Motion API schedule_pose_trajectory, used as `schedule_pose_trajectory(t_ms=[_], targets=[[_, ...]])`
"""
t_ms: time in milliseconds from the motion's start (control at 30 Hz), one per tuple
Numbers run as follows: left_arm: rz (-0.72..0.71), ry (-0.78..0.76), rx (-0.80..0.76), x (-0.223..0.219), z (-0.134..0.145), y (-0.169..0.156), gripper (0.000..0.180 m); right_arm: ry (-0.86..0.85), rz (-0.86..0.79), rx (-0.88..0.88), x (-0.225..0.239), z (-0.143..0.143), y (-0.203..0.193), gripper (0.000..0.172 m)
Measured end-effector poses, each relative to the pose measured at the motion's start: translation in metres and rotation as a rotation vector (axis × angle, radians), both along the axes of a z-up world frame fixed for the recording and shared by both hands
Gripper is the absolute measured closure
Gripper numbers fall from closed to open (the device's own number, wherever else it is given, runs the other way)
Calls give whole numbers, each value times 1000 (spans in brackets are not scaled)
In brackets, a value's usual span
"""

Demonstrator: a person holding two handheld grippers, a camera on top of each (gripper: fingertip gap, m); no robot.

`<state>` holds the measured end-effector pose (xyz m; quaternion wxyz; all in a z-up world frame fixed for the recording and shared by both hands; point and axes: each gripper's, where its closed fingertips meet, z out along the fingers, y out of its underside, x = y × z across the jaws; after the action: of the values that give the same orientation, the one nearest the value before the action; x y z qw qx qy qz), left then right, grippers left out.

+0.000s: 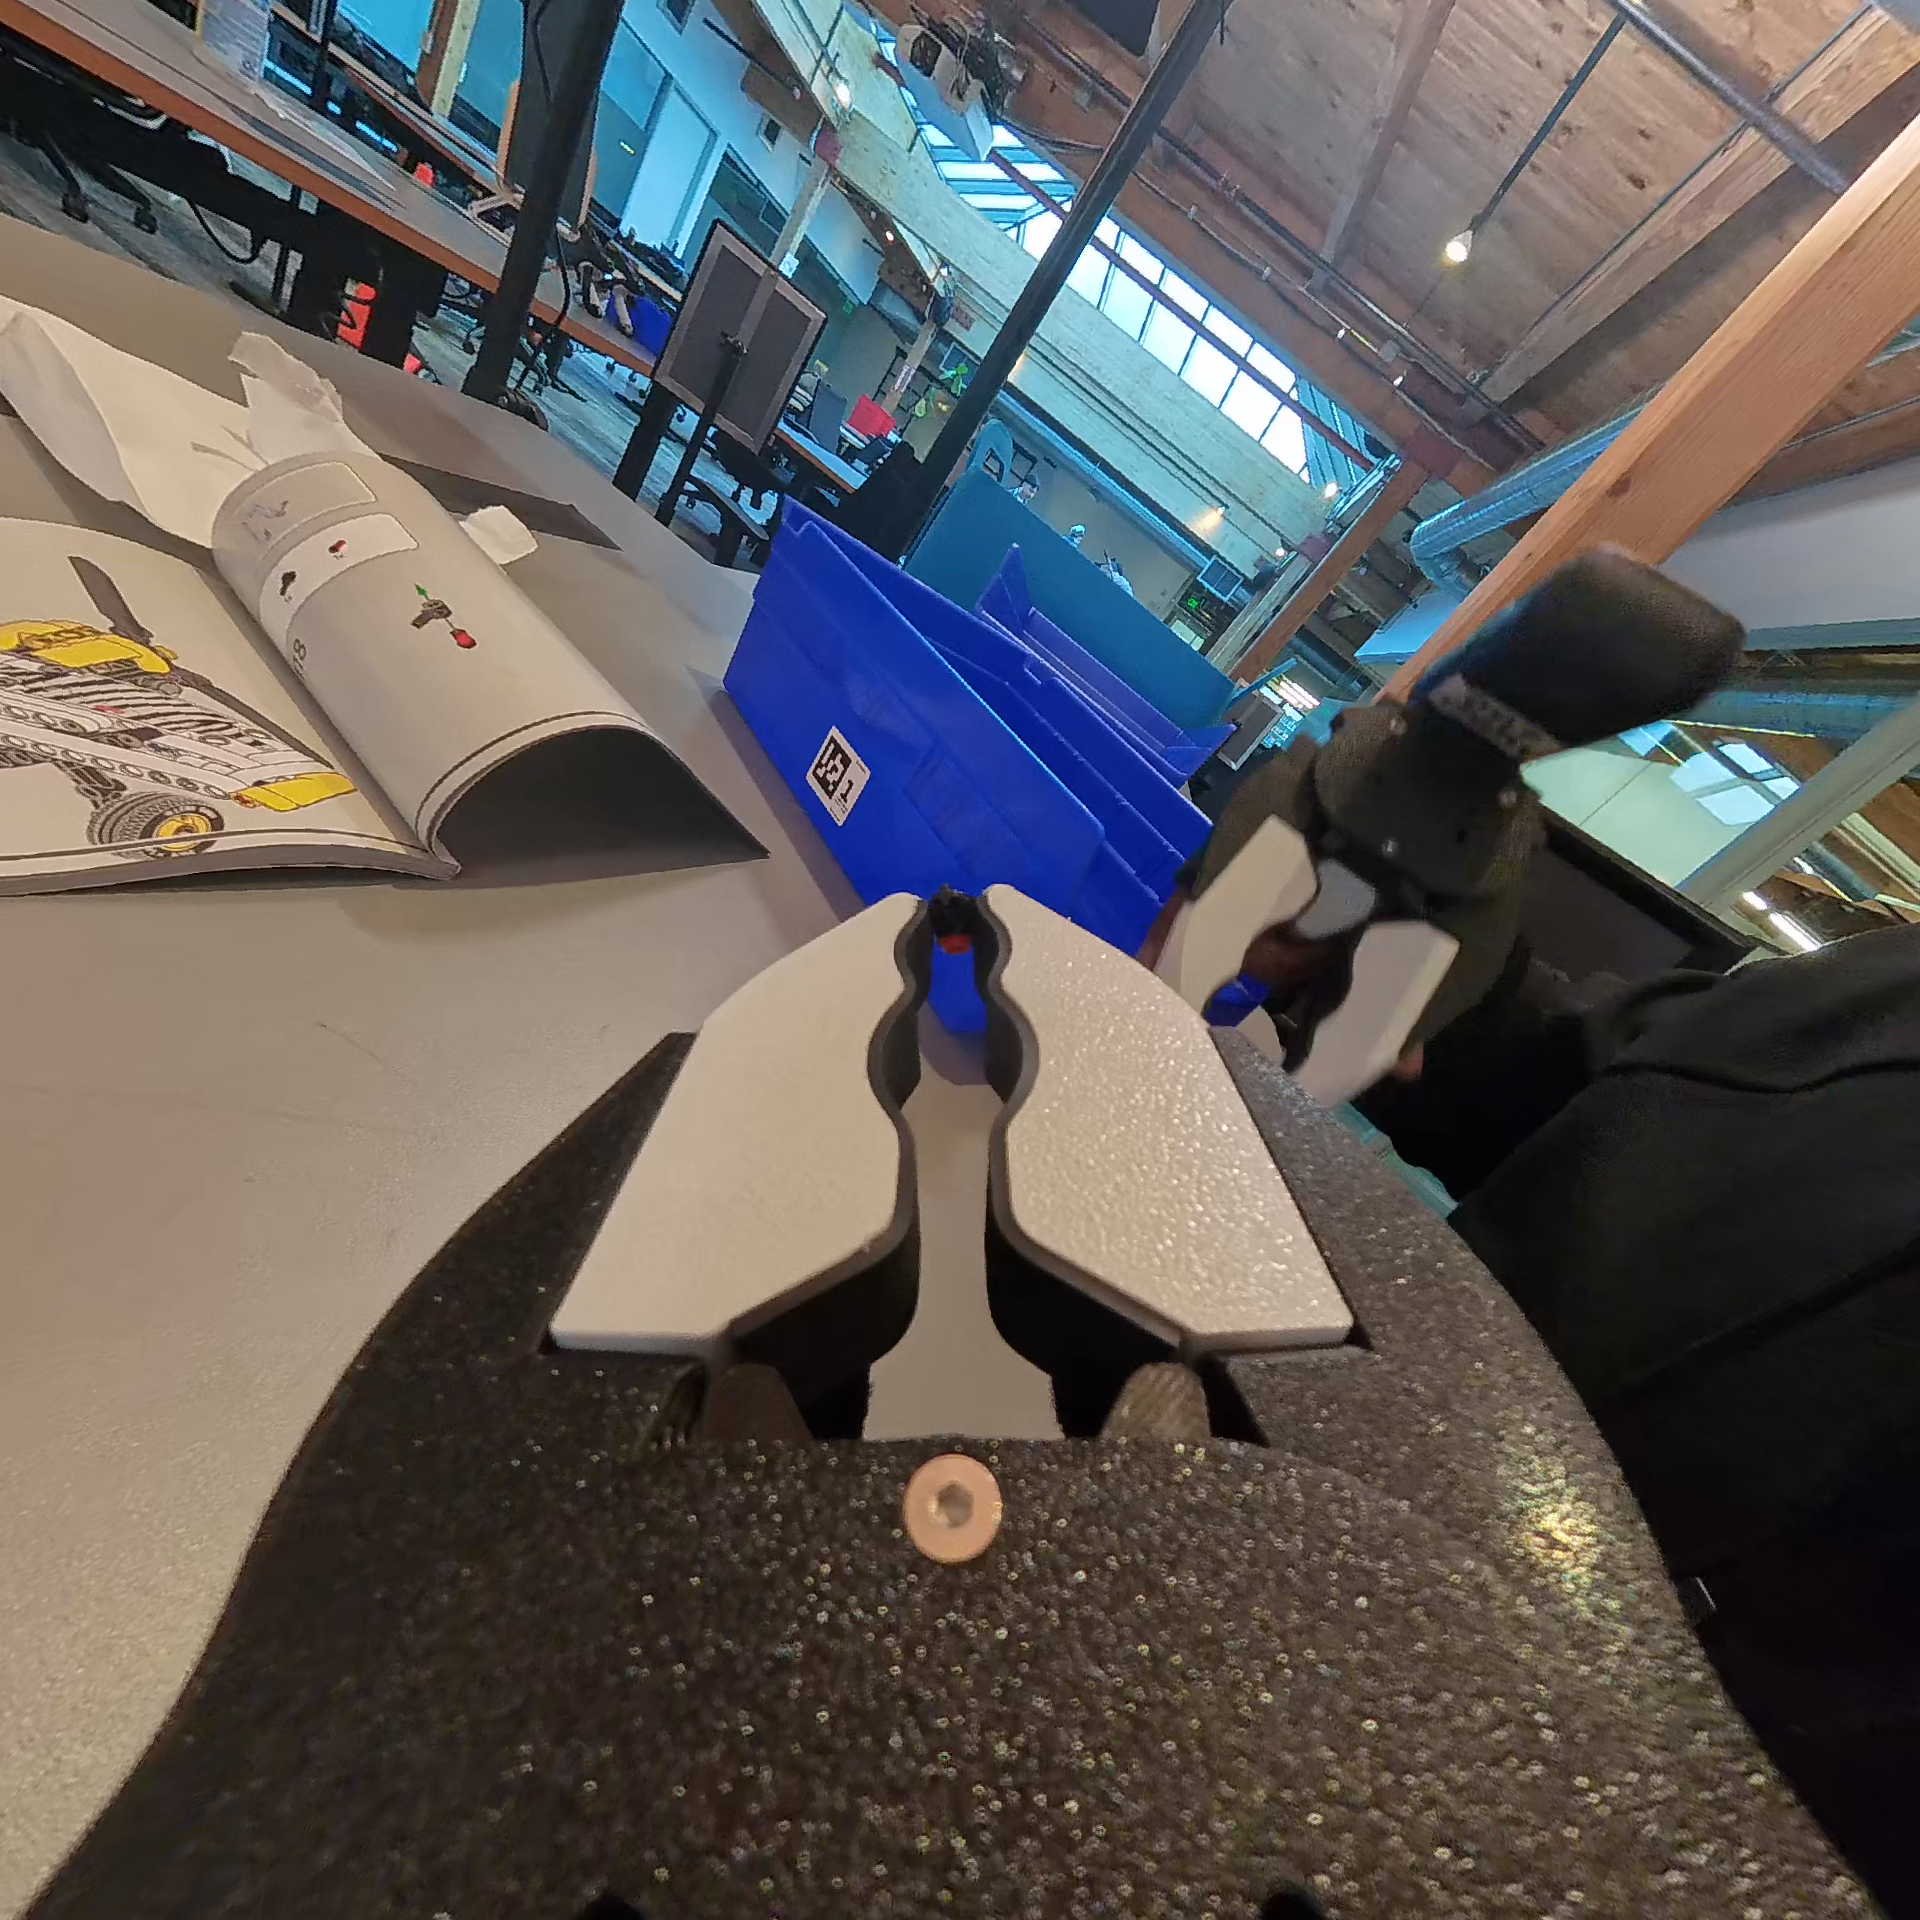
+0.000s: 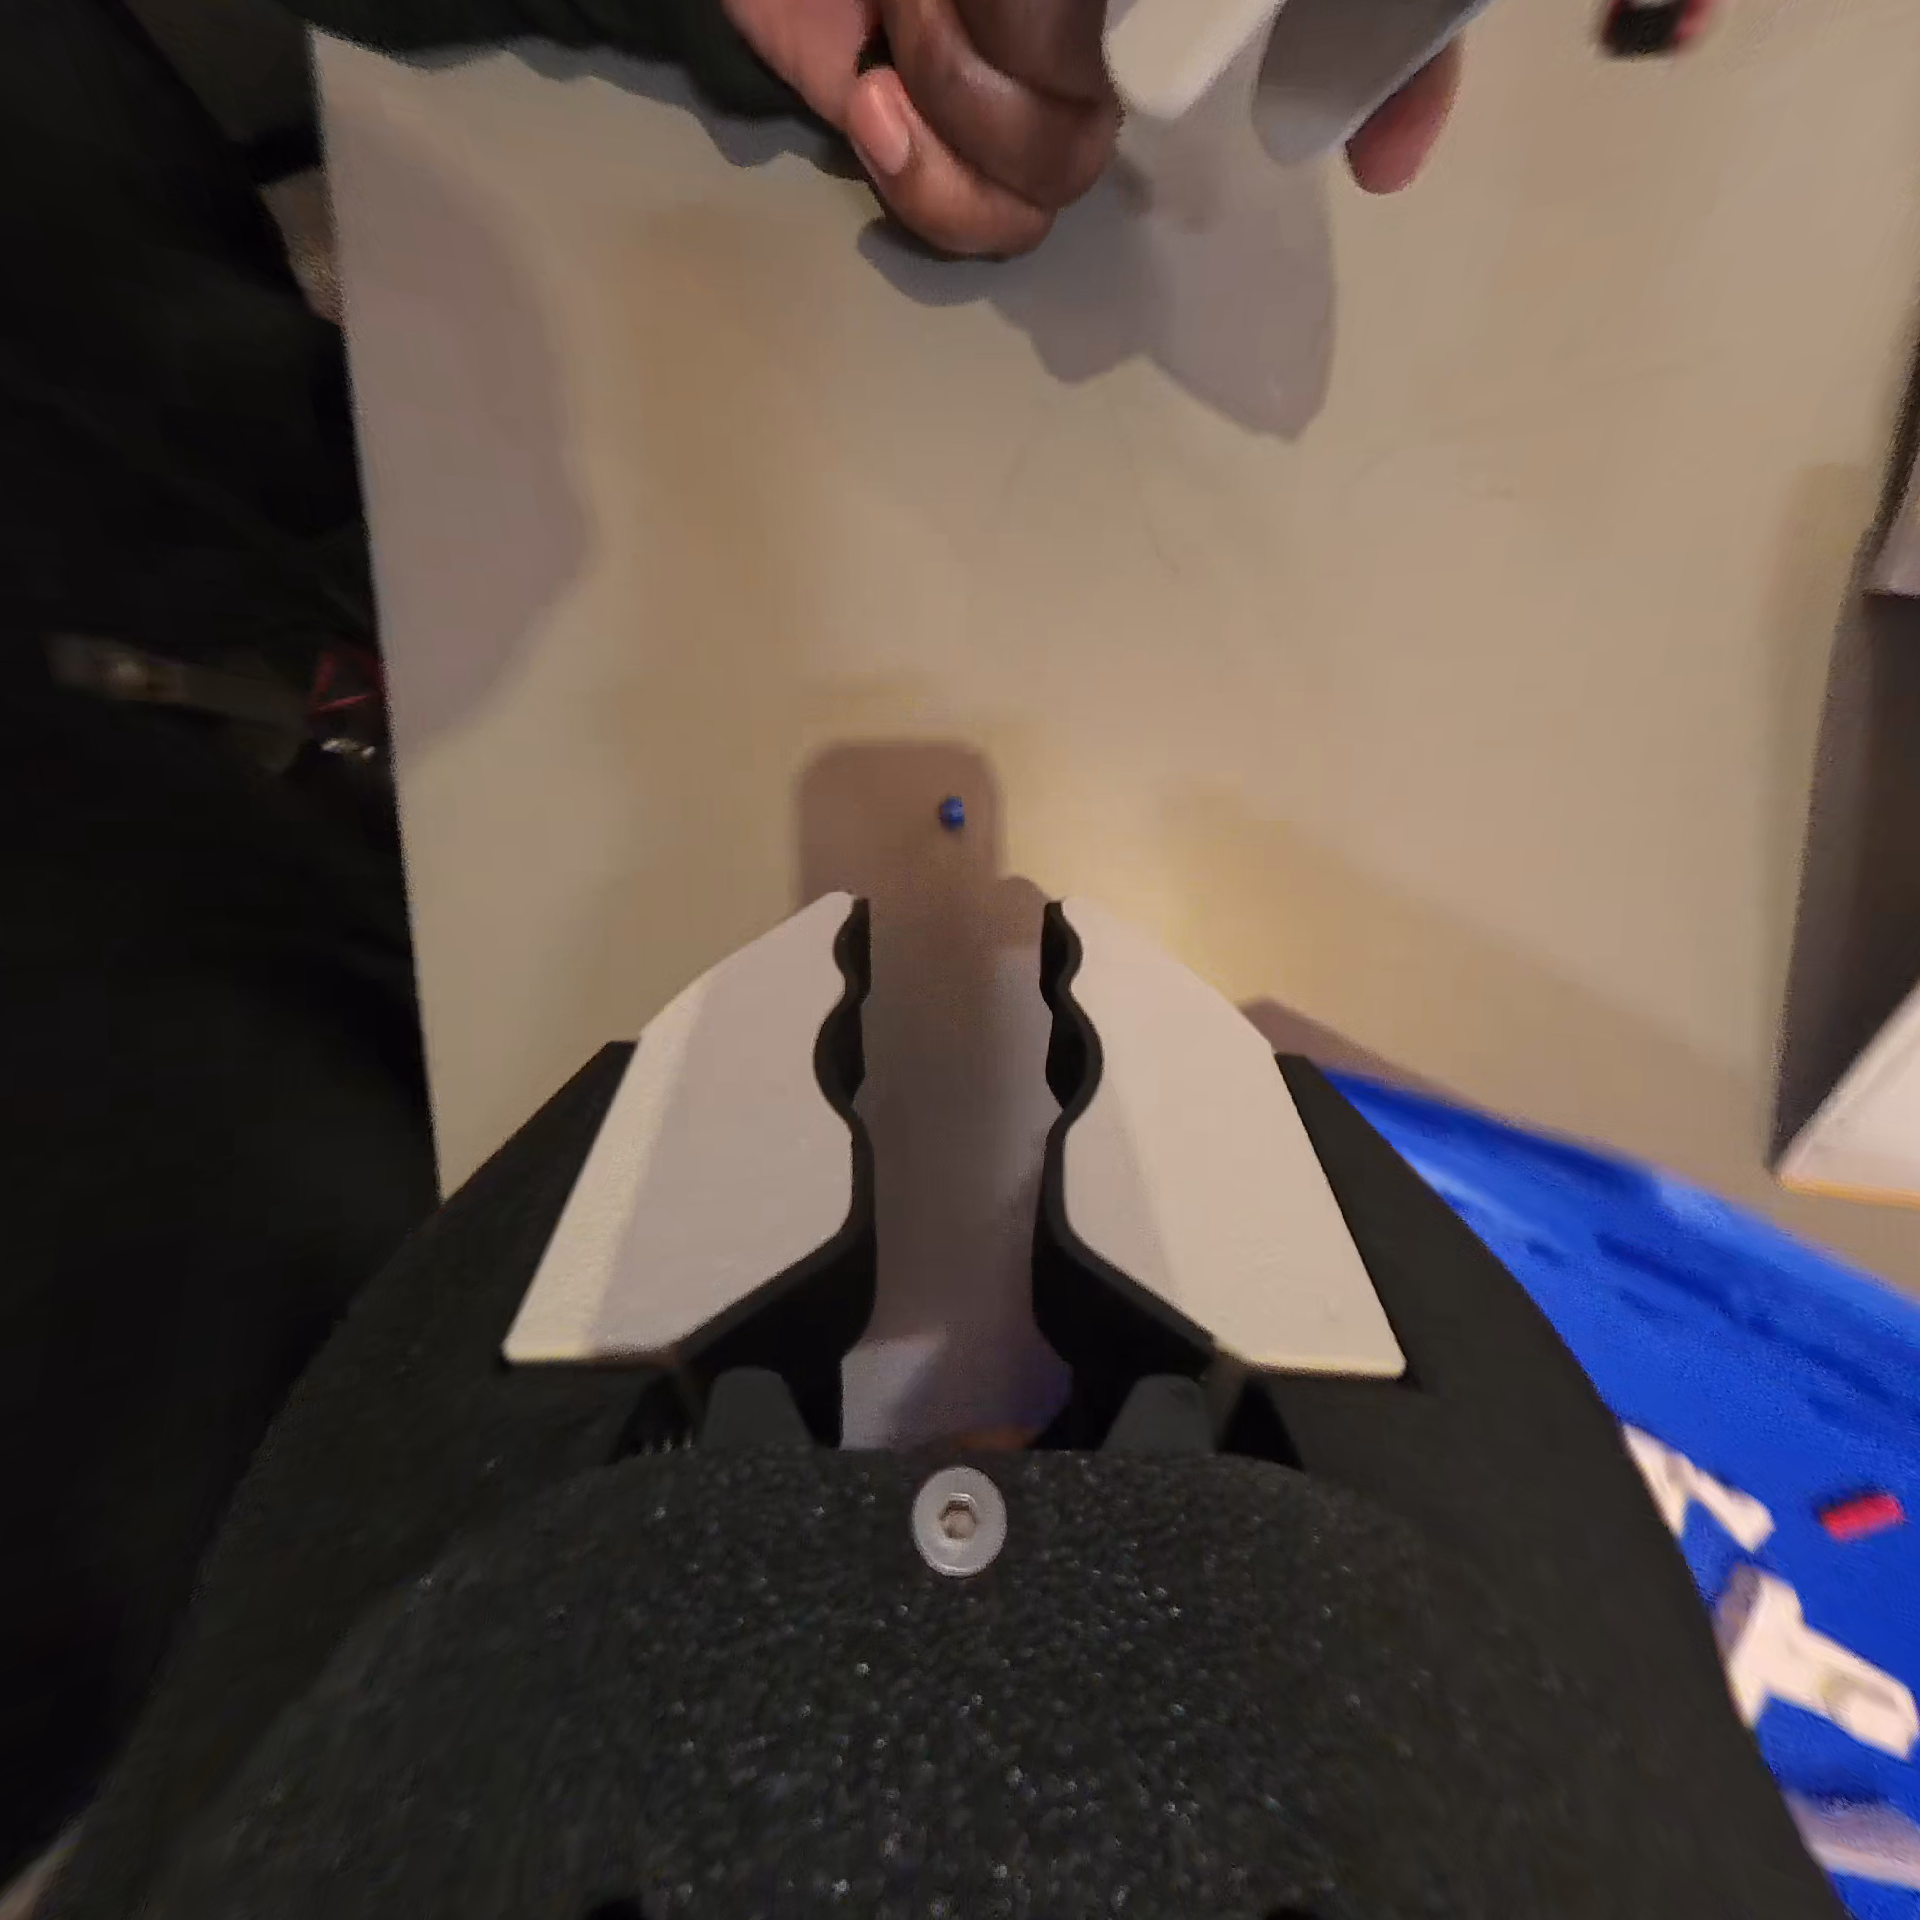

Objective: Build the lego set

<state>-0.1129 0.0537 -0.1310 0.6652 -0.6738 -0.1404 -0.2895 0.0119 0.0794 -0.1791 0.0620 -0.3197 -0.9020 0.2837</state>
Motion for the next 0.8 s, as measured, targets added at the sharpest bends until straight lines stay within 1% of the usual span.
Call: schedule_pose_trajectory(t_ms=[67,133,167,233,333,467,567,700,800], targets=[[-2,-1,0,0,0,0,173,16,-58,-5,3,18,30,140],[-4,-2,-2,0,0,1,173,17,-139,33,3,28,71,141],[-6,-2,-3,1,0,1,173,15,-183,78,1,27,93,140],[-7,1,-5,1,-1,1,173,-5,-248,186,-5,15,134,144],[-6,2,-5,1,-1,1,173,-79,-268,298,-12,-10,173,146],[0,-4,-1,0,0,1,173,-150,-243,330,-22,-32,185,155],[-2,-9,0,-1,0,0,173,-171,-233,370,-26,-42,193,155],[-11,-13,0,0,0,1,173,-155,-218,336,-32,-45,193,158],[-14,-16,0,0,0,1,173,-161,-196,350,-31,-49,193,158]])
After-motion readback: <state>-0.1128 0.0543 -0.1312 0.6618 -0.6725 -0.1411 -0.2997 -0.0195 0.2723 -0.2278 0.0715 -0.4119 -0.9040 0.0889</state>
